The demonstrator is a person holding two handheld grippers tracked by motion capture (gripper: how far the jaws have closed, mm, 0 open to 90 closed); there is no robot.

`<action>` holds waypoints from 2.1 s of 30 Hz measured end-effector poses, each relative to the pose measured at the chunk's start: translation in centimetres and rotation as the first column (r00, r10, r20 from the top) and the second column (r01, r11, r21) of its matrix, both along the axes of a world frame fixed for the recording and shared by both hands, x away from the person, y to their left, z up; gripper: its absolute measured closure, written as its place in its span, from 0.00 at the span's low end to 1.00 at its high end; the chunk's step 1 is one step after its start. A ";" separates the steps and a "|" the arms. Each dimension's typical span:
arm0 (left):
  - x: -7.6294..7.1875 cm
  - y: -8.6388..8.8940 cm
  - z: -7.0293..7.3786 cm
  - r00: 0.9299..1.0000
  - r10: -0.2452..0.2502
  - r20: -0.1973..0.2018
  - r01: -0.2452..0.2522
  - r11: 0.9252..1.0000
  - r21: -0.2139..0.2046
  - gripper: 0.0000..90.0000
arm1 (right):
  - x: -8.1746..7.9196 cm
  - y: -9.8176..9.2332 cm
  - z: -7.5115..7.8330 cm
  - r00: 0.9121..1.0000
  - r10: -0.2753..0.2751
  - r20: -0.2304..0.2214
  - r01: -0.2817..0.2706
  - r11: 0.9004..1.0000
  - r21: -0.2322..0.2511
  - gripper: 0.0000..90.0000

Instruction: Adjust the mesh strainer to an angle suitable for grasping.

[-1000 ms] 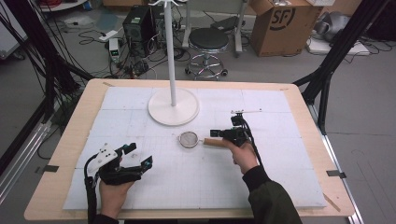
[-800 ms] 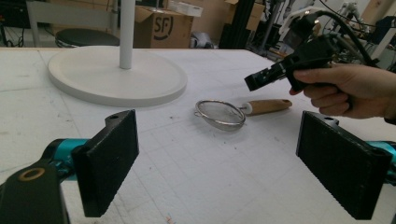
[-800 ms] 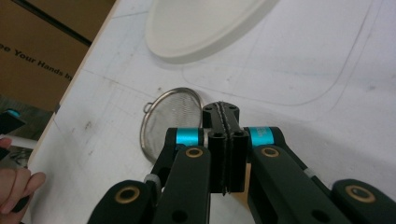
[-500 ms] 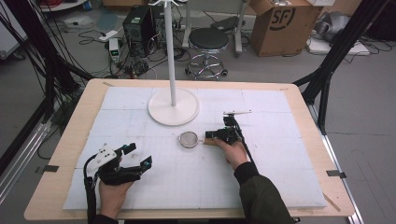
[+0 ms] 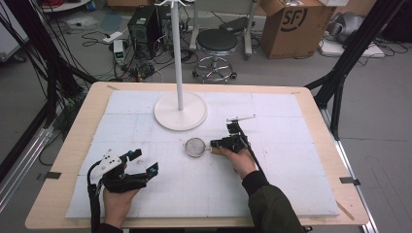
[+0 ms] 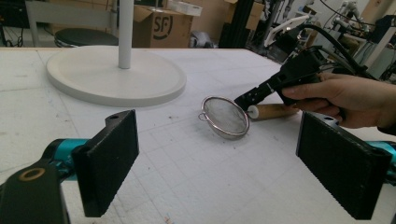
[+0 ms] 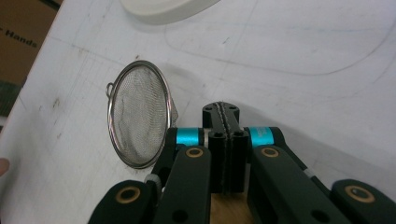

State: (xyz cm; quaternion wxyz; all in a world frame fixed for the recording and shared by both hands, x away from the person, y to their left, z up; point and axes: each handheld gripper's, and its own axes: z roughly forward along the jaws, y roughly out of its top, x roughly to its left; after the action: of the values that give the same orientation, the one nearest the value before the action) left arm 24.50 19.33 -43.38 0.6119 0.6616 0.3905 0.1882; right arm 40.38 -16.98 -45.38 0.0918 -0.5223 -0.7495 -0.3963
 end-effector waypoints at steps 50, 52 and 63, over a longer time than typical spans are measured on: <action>-0.1 0.5 0.1 1.000 0.016 0.001 -0.016 1.000 -0.003 0.15 | -4.0 8.2 0.2 0.964 0.260 -0.063 -0.259 0.966 0.027 1.00; -0.1 0.5 0.1 1.000 0.016 0.001 -0.016 1.000 -0.003 0.15 | -4.1 8.7 0.1 0.961 0.269 -0.060 -0.268 0.963 0.022 1.00; 0.0 0.8 0.2 1.000 0.020 0.002 -0.020 1.000 -0.010 0.15 | -4.7 11.0 0.1 0.950 0.309 -0.047 -0.309 0.951 0.009 1.00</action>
State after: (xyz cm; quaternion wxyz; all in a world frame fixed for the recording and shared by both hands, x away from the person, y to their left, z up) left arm 24.45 20.13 -43.19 0.6136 0.6545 0.3973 0.1931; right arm 35.69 -6.00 -45.32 0.1709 -0.4076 -0.8194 -0.3649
